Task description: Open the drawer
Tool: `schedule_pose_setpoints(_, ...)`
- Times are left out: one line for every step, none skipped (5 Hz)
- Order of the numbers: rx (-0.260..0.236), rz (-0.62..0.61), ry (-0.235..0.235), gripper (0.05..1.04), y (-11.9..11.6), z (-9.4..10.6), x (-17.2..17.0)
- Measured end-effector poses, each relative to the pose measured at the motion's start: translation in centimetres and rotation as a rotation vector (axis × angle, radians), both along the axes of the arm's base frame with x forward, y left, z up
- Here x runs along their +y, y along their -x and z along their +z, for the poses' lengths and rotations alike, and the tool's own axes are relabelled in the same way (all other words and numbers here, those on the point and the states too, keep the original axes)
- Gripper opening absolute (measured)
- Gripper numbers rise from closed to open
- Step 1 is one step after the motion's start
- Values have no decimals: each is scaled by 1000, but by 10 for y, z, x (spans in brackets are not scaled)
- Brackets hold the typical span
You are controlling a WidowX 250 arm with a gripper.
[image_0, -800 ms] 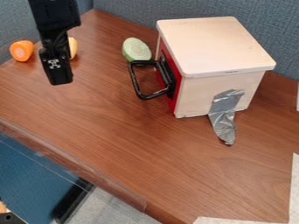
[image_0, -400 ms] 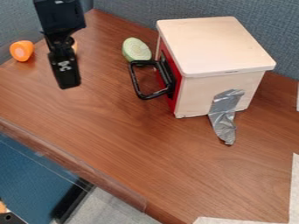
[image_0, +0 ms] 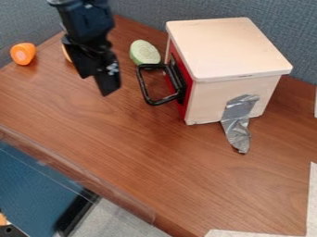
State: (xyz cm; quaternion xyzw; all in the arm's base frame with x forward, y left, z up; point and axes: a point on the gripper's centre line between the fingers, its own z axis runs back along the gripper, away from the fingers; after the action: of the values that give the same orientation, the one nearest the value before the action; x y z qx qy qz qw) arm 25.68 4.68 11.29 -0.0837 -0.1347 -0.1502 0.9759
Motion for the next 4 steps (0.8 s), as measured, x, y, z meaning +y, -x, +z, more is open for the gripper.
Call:
schedule_pose_setpoints(-17, 196, 2, 998, -13, -18, -6)
schedule_pose_setpoints(-70, 344, -12, 998, -28, -29, -15)
schedule_pose_setpoints(-112, 454, 1, 998, -43, -36, -24)
schedule_pose_setpoints(-119, 511, 7, 998, -56, -43, -30)
